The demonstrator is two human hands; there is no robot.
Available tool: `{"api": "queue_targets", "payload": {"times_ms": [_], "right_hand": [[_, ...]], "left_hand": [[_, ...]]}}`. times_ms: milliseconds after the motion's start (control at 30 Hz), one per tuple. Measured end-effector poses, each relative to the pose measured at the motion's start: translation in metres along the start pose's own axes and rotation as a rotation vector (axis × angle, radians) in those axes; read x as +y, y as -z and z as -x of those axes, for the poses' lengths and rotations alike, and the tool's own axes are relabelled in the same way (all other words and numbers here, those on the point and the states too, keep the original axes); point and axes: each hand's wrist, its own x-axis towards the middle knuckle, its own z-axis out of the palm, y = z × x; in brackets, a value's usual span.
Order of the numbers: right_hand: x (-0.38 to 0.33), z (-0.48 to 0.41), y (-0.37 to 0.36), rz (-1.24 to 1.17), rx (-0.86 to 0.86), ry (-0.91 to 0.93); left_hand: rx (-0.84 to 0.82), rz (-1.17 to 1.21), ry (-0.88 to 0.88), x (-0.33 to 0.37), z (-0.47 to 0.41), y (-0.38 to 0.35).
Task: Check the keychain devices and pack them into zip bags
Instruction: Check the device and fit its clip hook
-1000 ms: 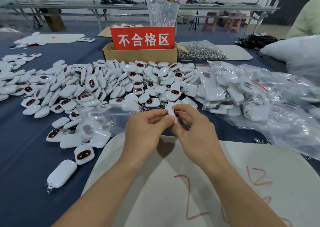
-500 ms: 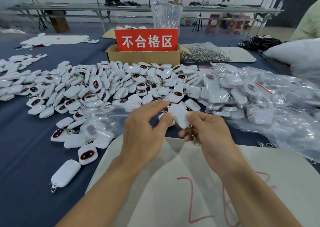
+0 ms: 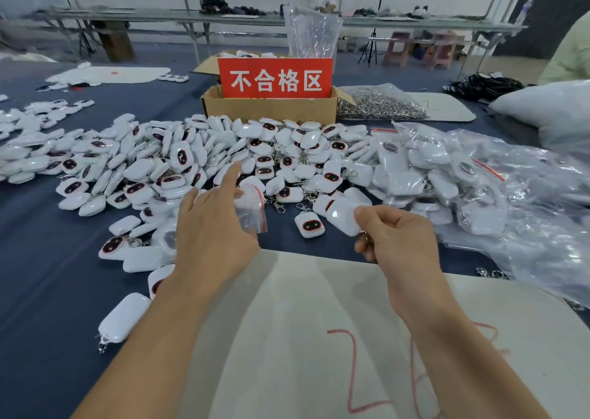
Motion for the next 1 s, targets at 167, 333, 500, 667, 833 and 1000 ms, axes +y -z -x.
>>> {"api": "queue_targets", "payload": {"times_ms": [167, 333, 500, 667, 833, 1000], "right_hand": [[-0.008, 0.0, -0.012, 0.127, 0.016, 0.231], [-0.014, 0.008, -0.039, 0.185, -0.248, 0.474], [-0.011, -0.006, -0.018, -0.009, -0.009, 0.463], [0.013, 0.0, -0.032, 0.573, -0.174, 0.315], [0.023, 0.002, -0.049, 0.825, -0.264, 0.426], [0.023, 0.001, -0.033, 0.763, -0.036, 0.282]], "left_hand": [[-0.01, 0.19, -0.129, 0.028, 0.014, -0.002], [-0.026, 0.449, -0.238, 0.035, 0.025, -0.006], [0.164, 0.739, 0.015, 0.03, 0.02, -0.006], [0.433, 0.898, 0.074, 0.025, 0.0, 0.006], [0.569, 0.571, -0.12, 0.024, 0.003, 0.012], [0.163, 0.067, -0.282, 0.039, 0.015, -0.009]]}}
